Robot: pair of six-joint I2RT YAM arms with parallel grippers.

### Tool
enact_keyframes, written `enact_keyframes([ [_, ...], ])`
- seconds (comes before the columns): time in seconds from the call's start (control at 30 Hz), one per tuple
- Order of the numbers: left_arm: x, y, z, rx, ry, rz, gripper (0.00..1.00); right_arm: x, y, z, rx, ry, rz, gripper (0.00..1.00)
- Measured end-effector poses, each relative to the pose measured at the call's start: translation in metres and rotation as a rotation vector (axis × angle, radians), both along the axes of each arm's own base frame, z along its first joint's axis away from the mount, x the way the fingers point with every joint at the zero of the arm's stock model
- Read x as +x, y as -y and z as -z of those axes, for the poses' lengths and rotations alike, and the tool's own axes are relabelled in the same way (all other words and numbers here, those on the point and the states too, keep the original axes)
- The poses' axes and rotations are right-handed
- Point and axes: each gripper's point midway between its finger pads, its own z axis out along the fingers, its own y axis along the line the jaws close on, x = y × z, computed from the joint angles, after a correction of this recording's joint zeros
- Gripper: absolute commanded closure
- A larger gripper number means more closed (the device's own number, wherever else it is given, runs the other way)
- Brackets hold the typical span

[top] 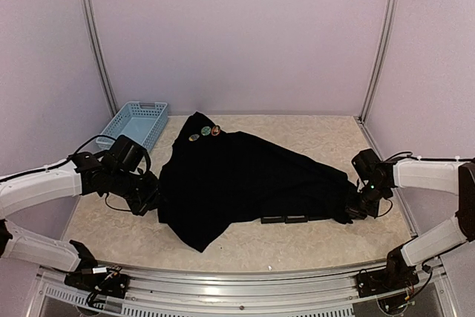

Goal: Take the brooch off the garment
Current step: Pick up the crumped clothing from the center of the board.

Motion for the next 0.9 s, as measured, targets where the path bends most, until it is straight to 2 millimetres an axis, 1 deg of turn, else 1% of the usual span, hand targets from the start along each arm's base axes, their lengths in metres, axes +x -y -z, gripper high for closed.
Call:
enact_keyframes([
  [0.03, 0.004, -0.002, -0.002, -0.003, 0.004, -0.007, 1.0, 0.001, 0.0, -0.002, 0.002, 0.004, 0.004, 1.0],
  [0.1, 0.014, -0.005, -0.009, -0.01, 0.02, -0.019, 1.0, 0.01, -0.002, -0.011, 0.006, 0.035, 0.017, 1.0],
  [0.13, 0.022, -0.005, -0.016, -0.018, 0.035, -0.021, 1.0, 0.019, -0.003, -0.021, 0.009, 0.067, 0.023, 1.0],
  [0.17, 0.03, -0.006, -0.023, -0.025, 0.054, -0.024, 1.0, 0.03, -0.005, -0.035, 0.016, 0.114, 0.031, 1.0],
  [0.23, 0.052, -0.009, -0.044, -0.048, 0.105, -0.038, 1.0, 0.058, -0.01, -0.073, 0.038, 0.239, 0.042, 1.0],
  [0.27, 0.067, -0.013, -0.058, -0.062, 0.137, -0.048, 1.0, 0.075, -0.013, -0.1, 0.057, 0.325, 0.049, 1.0],
  [0.3, 0.084, -0.018, -0.076, -0.08, 0.18, -0.061, 1.0, 0.087, -0.015, -0.123, 0.072, 0.396, 0.054, 1.0],
  [0.33, 0.098, -0.022, -0.089, -0.086, 0.214, -0.068, 1.0, 0.099, -0.017, -0.147, 0.089, 0.469, 0.059, 1.0],
  [0.37, 0.116, -0.026, -0.109, -0.099, 0.264, -0.073, 1.0, 0.109, -0.019, -0.173, 0.107, 0.543, 0.063, 1.0],
  [0.4, 0.13, -0.03, -0.124, -0.103, 0.307, -0.074, 1.0, 0.117, -0.021, -0.193, 0.121, 0.602, 0.065, 1.0],
  [0.43, 0.145, -0.034, -0.144, -0.108, 0.357, -0.07, 1.0, 0.125, -0.023, -0.216, 0.139, 0.671, 0.065, 1.0],
  [0.47, 0.158, -0.037, -0.162, -0.11, 0.405, -0.063, 1.0, 0.13, -0.024, -0.234, 0.152, 0.725, 0.062, 1.0],
  [0.5, 0.174, -0.04, -0.187, -0.116, 0.466, -0.055, 1.0, 0.134, -0.026, -0.255, 0.169, 0.79, 0.057, 1.0],
  [0.53, 0.184, -0.041, -0.204, -0.117, 0.517, -0.044, 1.0, 0.138, -0.027, -0.274, 0.184, 0.849, 0.05, 1.0],
  [0.57, 0.195, -0.043, -0.227, -0.117, 0.581, -0.032, 1.0, 0.139, -0.027, -0.288, 0.194, 0.896, 0.044, 1.0],
  [0.63, 0.204, -0.049, -0.255, -0.113, 0.659, -0.018, 1.0, 0.138, -0.028, -0.316, 0.211, 0.984, 0.028, 1.0],
  [0.7, 0.206, -0.053, -0.277, -0.107, 0.727, -0.006, 1.0, 0.136, -0.029, -0.342, 0.223, 1.061, 0.01, 1.0],
  [0.77, 0.204, -0.056, -0.288, -0.102, 0.769, 0.008, 1.0, 0.133, -0.029, -0.363, 0.225, 1.118, -0.01, 1.0],
  [0.9, 0.188, -0.058, -0.309, -0.087, 0.842, 0.037, 1.0, 0.127, -0.029, -0.413, 0.216, 1.23, -0.056, 1.0],
])
